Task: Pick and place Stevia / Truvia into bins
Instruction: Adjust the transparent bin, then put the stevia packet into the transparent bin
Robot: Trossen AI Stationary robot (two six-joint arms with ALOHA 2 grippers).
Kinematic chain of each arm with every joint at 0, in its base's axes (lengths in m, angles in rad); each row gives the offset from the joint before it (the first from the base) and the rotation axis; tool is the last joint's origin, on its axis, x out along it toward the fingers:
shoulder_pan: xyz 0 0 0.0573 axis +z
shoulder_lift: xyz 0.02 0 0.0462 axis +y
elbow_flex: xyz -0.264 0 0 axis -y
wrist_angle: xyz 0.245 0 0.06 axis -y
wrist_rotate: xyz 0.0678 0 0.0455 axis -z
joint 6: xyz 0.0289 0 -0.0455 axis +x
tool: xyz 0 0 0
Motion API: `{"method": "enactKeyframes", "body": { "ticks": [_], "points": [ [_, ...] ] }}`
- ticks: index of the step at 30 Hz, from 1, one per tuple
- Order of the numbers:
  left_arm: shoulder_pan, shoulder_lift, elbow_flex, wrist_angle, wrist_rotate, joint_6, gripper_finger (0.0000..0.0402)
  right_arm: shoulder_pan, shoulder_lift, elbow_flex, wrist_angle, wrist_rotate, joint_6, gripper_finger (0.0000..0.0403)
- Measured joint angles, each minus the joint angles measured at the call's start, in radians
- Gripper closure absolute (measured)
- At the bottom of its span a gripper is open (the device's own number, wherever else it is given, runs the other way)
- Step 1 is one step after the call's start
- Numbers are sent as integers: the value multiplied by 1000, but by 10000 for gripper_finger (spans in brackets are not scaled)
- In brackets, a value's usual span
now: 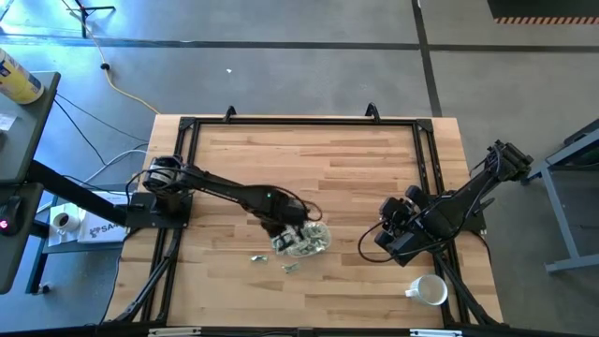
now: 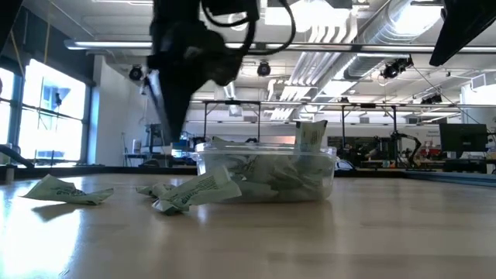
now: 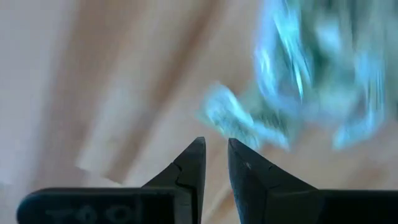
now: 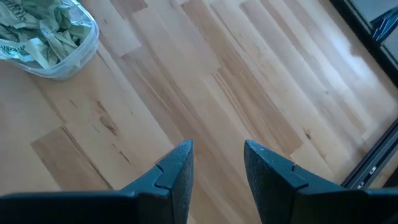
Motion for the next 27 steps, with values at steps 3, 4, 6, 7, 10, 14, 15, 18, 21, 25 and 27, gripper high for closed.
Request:
{"method": "enactKeyframes", "body": {
  "ticks": [3, 4, 6, 7, 10, 14, 15, 18, 21, 25, 27],
  "points": [
    [-13, 0, -59, 36, 151, 131, 300, -4, 0, 0, -4, 16, -25, 269],
    [-15, 1, -78, 65, 201, 173, 300, -7, 0, 0, -6, 20, -28, 269],
    [-32, 1, -105, 144, 271, 217, 300, -11, 0, 0, -11, 22, -37, 269],
    [-37, 1, -112, 187, 284, 226, 300, -14, 0, 0, -10, 22, -44, 269],
    [-48, 1, -123, 343, 277, 227, 300, -21, 0, 0, -11, 21, -48, 269],
    [-29, 2, -124, 484, 187, 229, 300, -26, 0, 0, -23, 6, -48, 269],
    [-23, 2, -124, 486, 156, 230, 300, -26, 0, 0, -24, 1, -48, 269],
    [5, 1, -124, 453, 123, 229, 300, -26, 0, 0, -25, -8, -47, 269],
    [18, -10, -124, 350, 125, 229, 300, -26, 0, 0, -25, -11, -35, 269],
    [14, -14, -124, 158, 61, 175, 300, -26, 0, 0, -25, -12, -22, 269],
    [21, -6, -126, 109, 54, 115, 300, -26, 0, 0, -26, -7, -22, 269]
  ]
}}
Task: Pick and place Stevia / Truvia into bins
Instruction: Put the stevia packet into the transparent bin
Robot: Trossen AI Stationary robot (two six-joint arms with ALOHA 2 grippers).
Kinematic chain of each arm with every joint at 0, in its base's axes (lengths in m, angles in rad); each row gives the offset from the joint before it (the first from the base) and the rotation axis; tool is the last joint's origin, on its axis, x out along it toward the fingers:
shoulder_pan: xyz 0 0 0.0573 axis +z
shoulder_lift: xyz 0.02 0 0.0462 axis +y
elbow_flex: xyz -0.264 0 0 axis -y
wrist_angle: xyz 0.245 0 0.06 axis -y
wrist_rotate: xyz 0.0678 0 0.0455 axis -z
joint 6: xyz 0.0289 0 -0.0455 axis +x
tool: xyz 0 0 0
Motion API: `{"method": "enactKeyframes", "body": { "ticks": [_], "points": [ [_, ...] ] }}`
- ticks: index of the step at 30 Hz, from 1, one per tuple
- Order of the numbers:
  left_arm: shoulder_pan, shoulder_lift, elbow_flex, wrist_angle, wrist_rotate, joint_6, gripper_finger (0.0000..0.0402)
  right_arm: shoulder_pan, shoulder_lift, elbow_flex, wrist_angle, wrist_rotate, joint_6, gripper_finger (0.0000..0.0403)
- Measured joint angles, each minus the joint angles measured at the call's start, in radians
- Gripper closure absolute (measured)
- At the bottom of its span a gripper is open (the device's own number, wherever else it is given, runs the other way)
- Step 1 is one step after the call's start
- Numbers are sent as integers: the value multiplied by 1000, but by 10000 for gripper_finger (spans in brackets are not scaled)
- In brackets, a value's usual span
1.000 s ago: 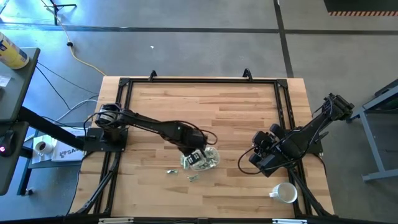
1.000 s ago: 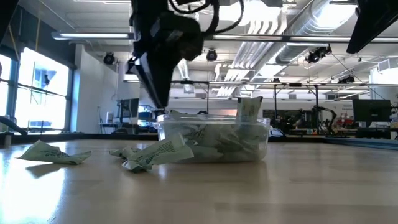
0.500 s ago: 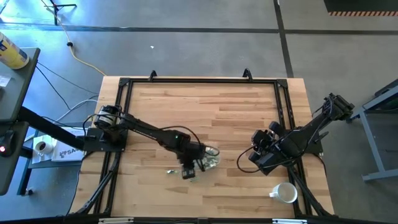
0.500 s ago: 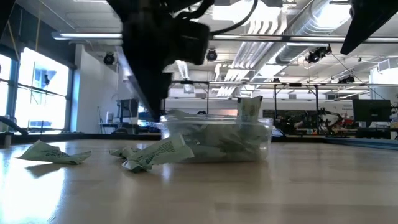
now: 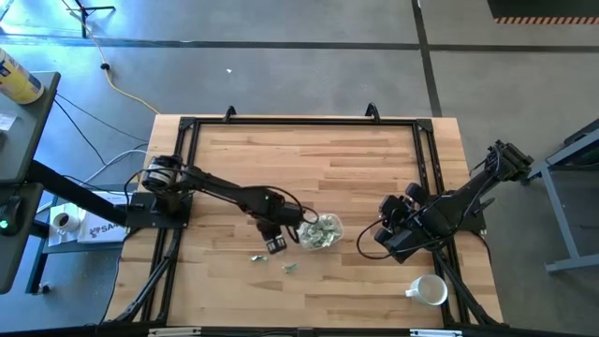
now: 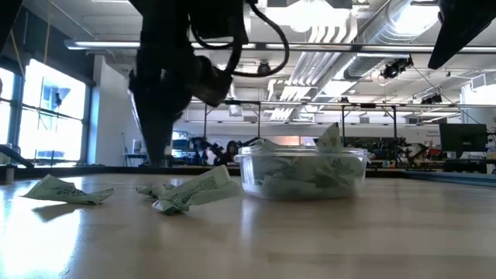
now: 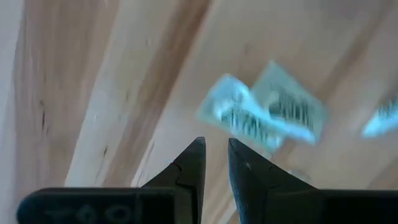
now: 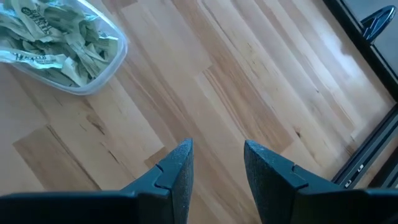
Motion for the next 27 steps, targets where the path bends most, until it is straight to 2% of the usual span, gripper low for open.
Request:
{"method": "enactKeyframes", "body": {
  "ticks": [4, 12, 16, 21, 27],
  "points": [
    [11, 5, -17, 23, 8, -114, 276, 0, 0, 0, 0, 26, 1, 269],
    [14, 4, -54, 63, 24, -396, 172, 0, 0, 0, 10, 31, 26, 269],
    [14, 4, -98, 138, 43, -482, 146, 0, 0, 0, 23, 31, 28, 269],
    [12, 0, -139, 229, 78, -535, 157, 0, 0, 0, 26, 54, 27, 269],
    [8, -2, -168, 235, 52, -534, 235, 0, 0, 0, 27, 55, 27, 269]
  ]
}}
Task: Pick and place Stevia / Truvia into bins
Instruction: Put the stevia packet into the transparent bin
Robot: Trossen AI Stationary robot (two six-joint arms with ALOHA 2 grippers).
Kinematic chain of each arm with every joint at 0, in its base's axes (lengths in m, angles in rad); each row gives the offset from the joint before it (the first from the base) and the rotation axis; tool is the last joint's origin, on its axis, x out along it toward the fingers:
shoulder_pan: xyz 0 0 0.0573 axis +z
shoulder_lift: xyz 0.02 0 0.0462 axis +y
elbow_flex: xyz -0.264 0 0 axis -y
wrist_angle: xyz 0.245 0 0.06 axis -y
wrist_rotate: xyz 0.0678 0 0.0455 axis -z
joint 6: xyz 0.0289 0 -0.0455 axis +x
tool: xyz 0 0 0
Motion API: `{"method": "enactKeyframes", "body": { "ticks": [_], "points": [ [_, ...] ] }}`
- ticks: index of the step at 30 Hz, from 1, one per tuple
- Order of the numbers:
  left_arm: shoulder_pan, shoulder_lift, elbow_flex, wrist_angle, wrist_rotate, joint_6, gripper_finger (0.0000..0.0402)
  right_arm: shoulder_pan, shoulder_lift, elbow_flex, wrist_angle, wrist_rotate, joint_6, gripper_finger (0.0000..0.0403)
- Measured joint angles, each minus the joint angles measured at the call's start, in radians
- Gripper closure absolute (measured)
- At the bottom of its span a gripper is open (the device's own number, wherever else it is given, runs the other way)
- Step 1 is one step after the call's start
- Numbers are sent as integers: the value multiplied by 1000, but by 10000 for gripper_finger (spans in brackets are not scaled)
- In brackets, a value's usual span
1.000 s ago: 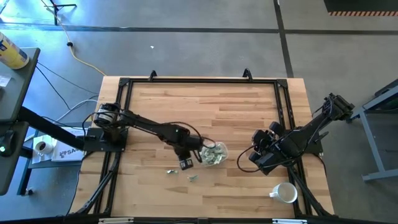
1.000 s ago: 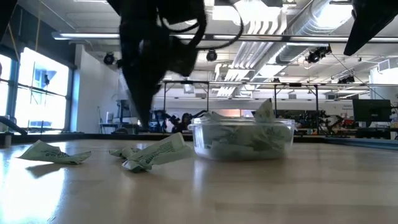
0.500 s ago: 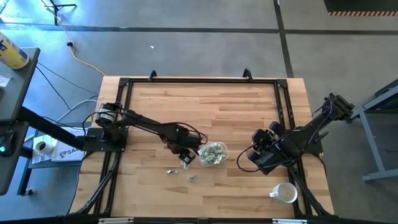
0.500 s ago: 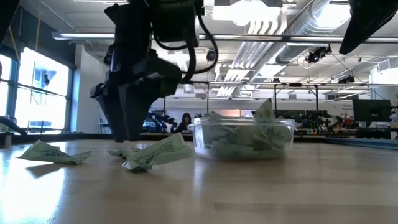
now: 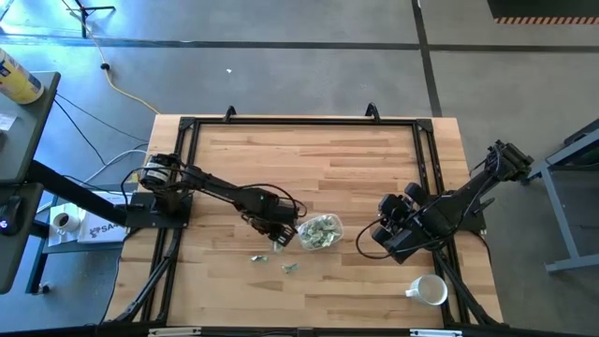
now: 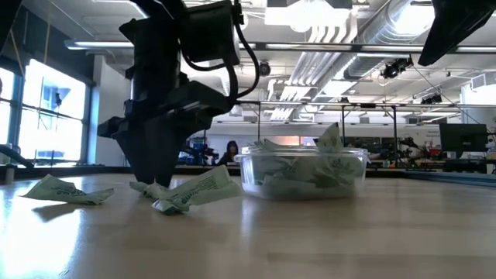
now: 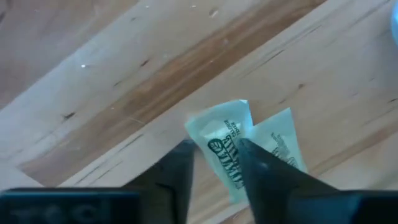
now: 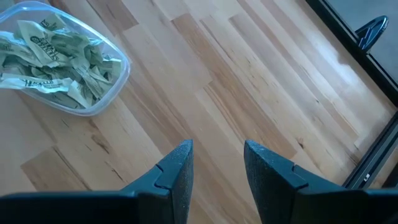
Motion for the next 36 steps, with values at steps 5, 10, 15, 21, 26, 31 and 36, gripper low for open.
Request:
{"method": "enactKeyframes", "body": {
  "ticks": [5, 10, 15, 21, 26, 31, 36],
  "points": [
    [0, 1, -17, -5, -72, 55, 319, 0, 0, 0, 4, 11, 0, 269],
    [27, -19, -19, -7, -80, 115, 382, 0, 0, 0, 4, 9, 0, 269],
    [34, -86, 15, -37, -177, 121, 371, 0, 0, 0, 6, 8, 0, 269],
    [33, -132, 110, -54, -252, 190, 369, 0, 0, 0, 7, 8, 0, 269],
    [25, -137, 151, -50, -293, 255, 381, 0, 0, 0, 11, 8, 0, 269],
    [26, -119, 132, -95, -286, 331, 325, 0, 0, 0, 26, 7, 0, 269],
    [26, -119, 112, -105, -264, 307, 213, 0, 0, 0, 30, 3, 1, 269]
  ]
}}
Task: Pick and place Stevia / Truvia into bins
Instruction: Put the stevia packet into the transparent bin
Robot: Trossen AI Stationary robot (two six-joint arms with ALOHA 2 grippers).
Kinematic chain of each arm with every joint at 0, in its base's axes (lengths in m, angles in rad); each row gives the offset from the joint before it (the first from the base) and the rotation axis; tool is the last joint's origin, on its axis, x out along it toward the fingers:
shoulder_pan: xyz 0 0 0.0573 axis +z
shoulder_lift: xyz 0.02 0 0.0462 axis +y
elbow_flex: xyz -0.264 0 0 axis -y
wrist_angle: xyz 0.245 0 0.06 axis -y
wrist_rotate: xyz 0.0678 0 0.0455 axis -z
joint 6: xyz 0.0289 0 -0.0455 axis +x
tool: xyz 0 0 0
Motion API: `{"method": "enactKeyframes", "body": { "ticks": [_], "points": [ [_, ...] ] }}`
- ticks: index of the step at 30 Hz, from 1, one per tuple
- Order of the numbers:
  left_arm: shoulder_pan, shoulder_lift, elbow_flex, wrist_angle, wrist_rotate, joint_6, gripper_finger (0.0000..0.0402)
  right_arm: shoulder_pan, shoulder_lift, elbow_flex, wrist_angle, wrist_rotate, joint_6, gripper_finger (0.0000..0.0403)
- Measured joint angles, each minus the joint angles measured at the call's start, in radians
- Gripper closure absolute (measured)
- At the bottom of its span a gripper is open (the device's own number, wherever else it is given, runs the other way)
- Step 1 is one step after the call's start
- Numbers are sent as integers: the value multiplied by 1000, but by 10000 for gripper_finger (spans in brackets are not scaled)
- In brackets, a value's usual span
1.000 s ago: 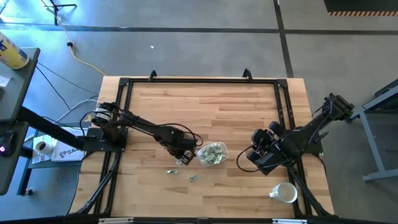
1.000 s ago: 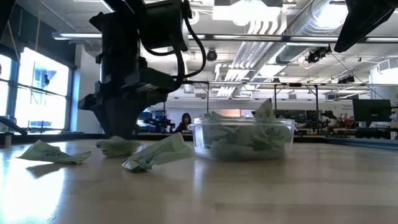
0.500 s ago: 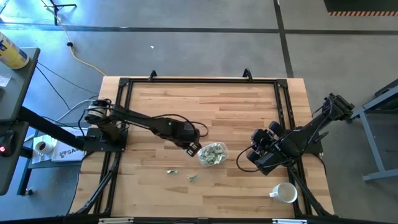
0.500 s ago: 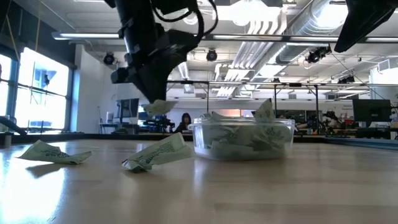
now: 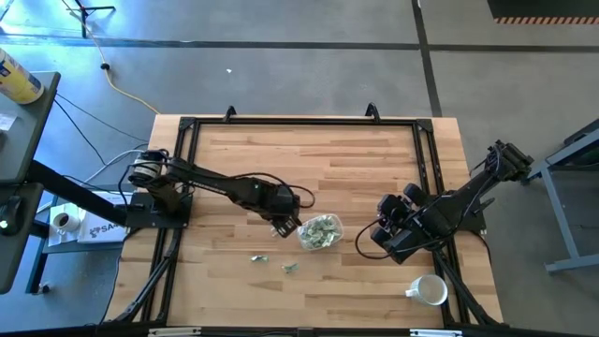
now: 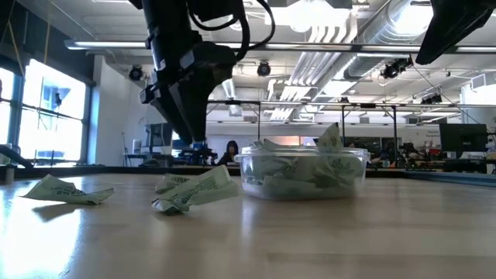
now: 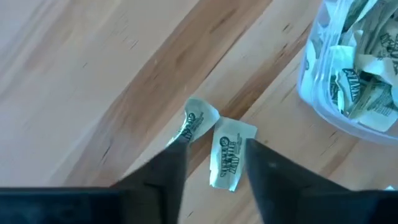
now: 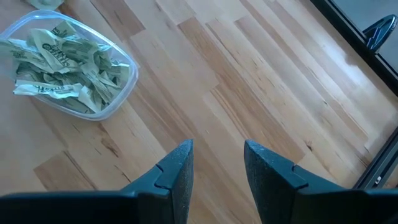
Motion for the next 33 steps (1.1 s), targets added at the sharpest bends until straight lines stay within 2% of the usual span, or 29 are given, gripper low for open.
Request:
{"method": "enactKeyframes", "body": {
  "ticks": [4, 9, 11, 16, 20, 26, 28, 30, 33],
  "points": [
    [0, 0, -4, -1, -1, -20, 160, 0, 0, 0, 2, -1, 0, 269],
    [0, 0, -68, 38, -25, -31, 154, 0, 0, 0, 7, -1, 1, 269],
    [8, 0, -101, 62, -27, -7, 165, 0, 0, 0, 8, 0, 1, 269],
    [35, 0, -212, 223, 42, 64, 204, 0, 0, 0, 10, 0, 1, 269],
    [66, -5, -279, 292, 68, 79, 247, 0, 0, 0, 15, 0, 2, 269],
    [99, -4, -271, 262, 79, 102, 372, 0, 0, 0, 18, -9, 2, 269],
    [100, 3, -241, 258, 63, 109, 378, 0, 0, 0, 18, -9, 3, 269],
    [99, 3, -186, 257, 59, 115, 367, 0, 0, 0, 18, -10, 3, 269],
    [77, 2, -72, 279, 102, 167, 359, 0, 0, 0, 18, -16, 17, 269]
  ]
}}
